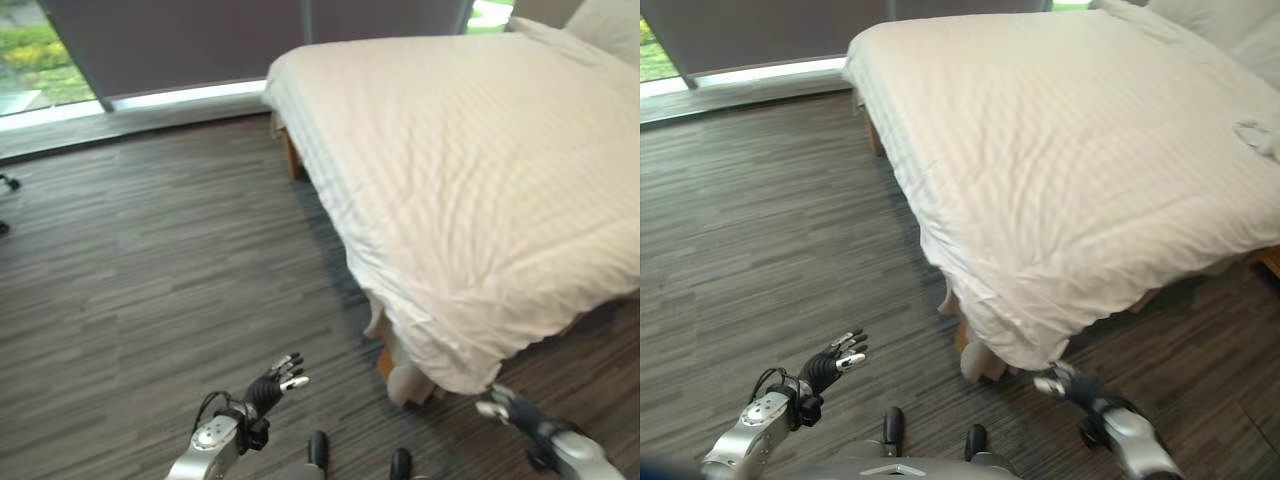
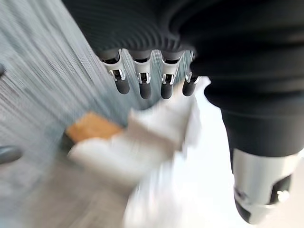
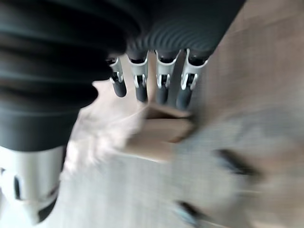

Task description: Making the bed.

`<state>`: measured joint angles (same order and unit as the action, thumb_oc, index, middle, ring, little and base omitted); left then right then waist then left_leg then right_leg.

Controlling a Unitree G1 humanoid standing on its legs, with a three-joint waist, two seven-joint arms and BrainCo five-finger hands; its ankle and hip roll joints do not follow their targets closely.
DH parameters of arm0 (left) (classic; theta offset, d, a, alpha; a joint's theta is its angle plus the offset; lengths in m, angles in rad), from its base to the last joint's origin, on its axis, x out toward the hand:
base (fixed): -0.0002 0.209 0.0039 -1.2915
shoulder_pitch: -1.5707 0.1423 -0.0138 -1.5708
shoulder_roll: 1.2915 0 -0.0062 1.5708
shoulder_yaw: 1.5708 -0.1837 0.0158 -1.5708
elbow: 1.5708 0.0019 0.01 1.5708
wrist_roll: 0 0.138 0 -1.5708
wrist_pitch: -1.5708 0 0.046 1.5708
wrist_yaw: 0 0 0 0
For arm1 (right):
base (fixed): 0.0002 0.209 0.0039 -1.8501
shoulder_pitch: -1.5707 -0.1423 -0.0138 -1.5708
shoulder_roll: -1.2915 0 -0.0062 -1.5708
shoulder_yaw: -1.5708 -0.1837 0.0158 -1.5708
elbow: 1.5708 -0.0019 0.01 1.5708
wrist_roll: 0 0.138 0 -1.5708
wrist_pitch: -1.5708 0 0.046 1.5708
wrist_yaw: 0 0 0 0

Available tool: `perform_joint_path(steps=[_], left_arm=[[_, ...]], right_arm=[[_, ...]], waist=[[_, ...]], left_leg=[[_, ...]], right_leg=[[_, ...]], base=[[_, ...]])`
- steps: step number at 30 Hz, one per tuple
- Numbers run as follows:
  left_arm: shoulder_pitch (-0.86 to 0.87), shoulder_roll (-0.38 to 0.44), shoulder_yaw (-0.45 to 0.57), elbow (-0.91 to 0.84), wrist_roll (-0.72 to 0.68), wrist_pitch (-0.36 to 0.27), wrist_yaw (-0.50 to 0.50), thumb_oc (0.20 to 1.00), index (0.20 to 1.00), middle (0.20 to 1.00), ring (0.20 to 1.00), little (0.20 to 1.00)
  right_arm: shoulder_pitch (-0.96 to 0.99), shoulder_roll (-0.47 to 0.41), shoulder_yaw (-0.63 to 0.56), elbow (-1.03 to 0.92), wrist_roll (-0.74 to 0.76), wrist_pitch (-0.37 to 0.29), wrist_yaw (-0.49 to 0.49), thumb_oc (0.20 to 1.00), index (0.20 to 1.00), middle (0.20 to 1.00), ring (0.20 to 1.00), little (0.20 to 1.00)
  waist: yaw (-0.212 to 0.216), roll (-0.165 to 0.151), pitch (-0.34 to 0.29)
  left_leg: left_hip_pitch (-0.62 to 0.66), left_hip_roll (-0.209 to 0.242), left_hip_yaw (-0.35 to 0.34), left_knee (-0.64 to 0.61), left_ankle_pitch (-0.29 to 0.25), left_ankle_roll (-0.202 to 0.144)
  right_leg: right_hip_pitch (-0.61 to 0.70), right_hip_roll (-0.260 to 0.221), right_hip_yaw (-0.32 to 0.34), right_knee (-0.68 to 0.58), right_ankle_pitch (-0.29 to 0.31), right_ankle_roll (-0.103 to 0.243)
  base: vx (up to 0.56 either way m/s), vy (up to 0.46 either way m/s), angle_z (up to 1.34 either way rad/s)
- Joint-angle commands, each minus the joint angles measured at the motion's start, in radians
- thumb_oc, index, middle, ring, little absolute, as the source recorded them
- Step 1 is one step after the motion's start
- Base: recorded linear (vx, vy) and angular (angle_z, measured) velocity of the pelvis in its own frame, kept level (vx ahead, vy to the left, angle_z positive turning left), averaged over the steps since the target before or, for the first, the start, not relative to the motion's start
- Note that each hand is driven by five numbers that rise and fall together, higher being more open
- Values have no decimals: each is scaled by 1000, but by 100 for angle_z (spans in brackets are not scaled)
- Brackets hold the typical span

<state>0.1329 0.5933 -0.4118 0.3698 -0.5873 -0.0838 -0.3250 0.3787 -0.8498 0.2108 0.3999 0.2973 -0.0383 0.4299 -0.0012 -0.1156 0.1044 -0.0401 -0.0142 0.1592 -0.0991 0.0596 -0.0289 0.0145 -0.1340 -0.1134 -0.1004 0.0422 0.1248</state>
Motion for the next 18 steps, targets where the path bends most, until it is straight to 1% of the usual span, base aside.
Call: perform_joint_path(steps=[1,2,3,4,5,6,7,8,9,10,11,12,13,14,15,16,17,18], left_arm=[[-30,-20,21,16,-51,-37,-69,1000,1000,1000,1000,1000],[-29,-21,19,15,-51,-37,-69,1000,1000,1000,1000,1000],[1,28,25,-48,-76,-44,-91,1000,1000,1000,1000,1000],[2,25,21,-51,-76,-43,-91,1000,1000,1000,1000,1000],[12,35,27,-61,-92,-43,-95,1000,1000,1000,1000,1000],[30,37,34,-77,-111,-43,-98,1000,1000,1000,1000,1000],[51,30,43,-77,-122,-46,-97,1000,1000,1000,1000,1000],[68,26,49,-88,-128,-50,-96,1000,1000,1000,1000,1000],[85,23,50,-107,-146,-46,-95,1000,1000,1000,1000,1000],[85,24,51,-107,-146,-46,-95,1000,1000,1000,1000,1000],[107,21,33,-141,-157,-36,-84,1000,1000,1000,1000,1000],[106,17,13,-147,-154,-29,-75,1000,1000,1000,1000,1000],[109,22,2,-168,-146,-19,-71,1000,1000,1000,1000,1000],[109,22,2,-168,-146,-18,-71,1000,1000,1000,1000,1000],[118,27,-36,-203,-134,3,-80,1000,1000,1000,1000,1000],[115,27,-55,-210,-137,13,-85,1000,1000,1000,1000,1000],[97,23,-81,-208,-121,13,-70,1000,1000,1000,1000,1000],[97,22,-80,-207,-121,13,-70,1000,1000,1000,1000,1000]], right_arm=[[77,-172,-66,-50,126,1,138,1000,1000,1000,1000,1000],[85,-175,-72,-56,127,4,138,1000,1000,1000,1000,1000],[207,-354,-182,-284,211,14,210,1000,1000,1000,1000,1000],[232,-357,-204,-297,214,19,210,1000,1000,1000,1000,1000],[270,-381,-274,-342,275,22,204,1000,1000,1000,1000,1000],[322,-390,-379,-390,337,17,177,1000,1000,1000,1000,1000],[329,-360,-469,-419,407,4,136,1000,1000,1000,1000,1000],[316,-320,-510,-417,448,-23,109,1000,1000,1000,1000,1000],[265,-261,-536,-400,454,-51,43,1000,1000,1000,1000,1000],[262,-260,-534,-399,454,-51,43,1000,1000,1000,1000,1000],[121,-66,-536,-459,537,-111,-76,200,200,200,200,200],[40,43,-495,-436,597,-136,-109,200,200,200,200,200],[-5,122,-457,-451,613,-145,-135,200,200,200,200,200],[-6,122,-457,-451,612,-145,-135,200,200,200,200,200],[-52,225,-385,-504,617,-148,-151,200,200,200,200,200],[-86,258,-340,-486,633,-141,-153,200,200,200,200,200],[-174,321,-197,-499,673,-138,-165,200,200,200,200,200],[-176,321,-196,-498,673,-139,-166,200,200,200,200,200]], waist=[[-33,10,-2],[-32,13,-3],[-52,-5,-21],[-49,0,-22],[-59,-6,-28],[-66,-4,-34],[-77,-2,-36],[-81,4,-45],[-88,10,-44],[-88,9,-46],[-96,24,-46],[-90,32,-42],[-86,36,-40],[-86,36,-40],[-72,45,-30],[-63,48,-22],[-30,53,9],[-32,53,9]], left_leg=[[40,25,-74,12,-8,-28],[40,25,-74,12,-8,-28],[54,30,-61,12,-14,-34],[54,30,-61,12,-14,-34],[57,31,-55,12,-14,-36],[61,32,-49,12,-15,-37],[67,34,-40,12,-18,-38],[62,36,-33,12,-16,-38],[67,36,-28,12,-20,-36],[64,36,-27,12,-18,-36],[61,35,-19,12,-22,-30],[62,35,-21,12,-26,-26],[56,34,-24,12,-24,-23],[56,34,-24,12,-24,-23],[48,33,-29,12,-23,-19],[43,33,-35,12,-20,-18],[15,30,-57,12,-7,-18],[15,30,-58,12,-6,-18]], right_leg=[[-12,1,33,35,50,57],[-11,1,33,35,50,57],[-2,4,41,31,51,60],[-1,3,41,31,51,60],[0,5,44,30,51,61],[2,6,48,28,53,61],[5,6,53,26,55,63],[-2,7,57,26,59,63],[-1,8,62,27,60,65],[-4,8,62,27,62,64],[-12,8,69,28,65,65],[-10,6,67,29,63,64],[-17,5,64,28,66,64],[-17,5,64,28,65,64],[-22,3,59,27,66,62],[-24,2,53,26,66,61],[-37,0,38,21,66,57],[-38,0,37,21,66,57]], base=[[30,-11,-26],[49,-28,-38],[41,-21,-39],[45,-25,-33],[12,-4,-34],[15,-3,-42],[17,4,-40],[20,11,-24],[11,9,-13],[-2,22,-16],[-11,19,-16],[-21,17,-14],[-14,1,-17],[-48,-12,-15],[-55,-17,3],[-162,-43,26],[-131,-34,31],[-165,-42,22]])
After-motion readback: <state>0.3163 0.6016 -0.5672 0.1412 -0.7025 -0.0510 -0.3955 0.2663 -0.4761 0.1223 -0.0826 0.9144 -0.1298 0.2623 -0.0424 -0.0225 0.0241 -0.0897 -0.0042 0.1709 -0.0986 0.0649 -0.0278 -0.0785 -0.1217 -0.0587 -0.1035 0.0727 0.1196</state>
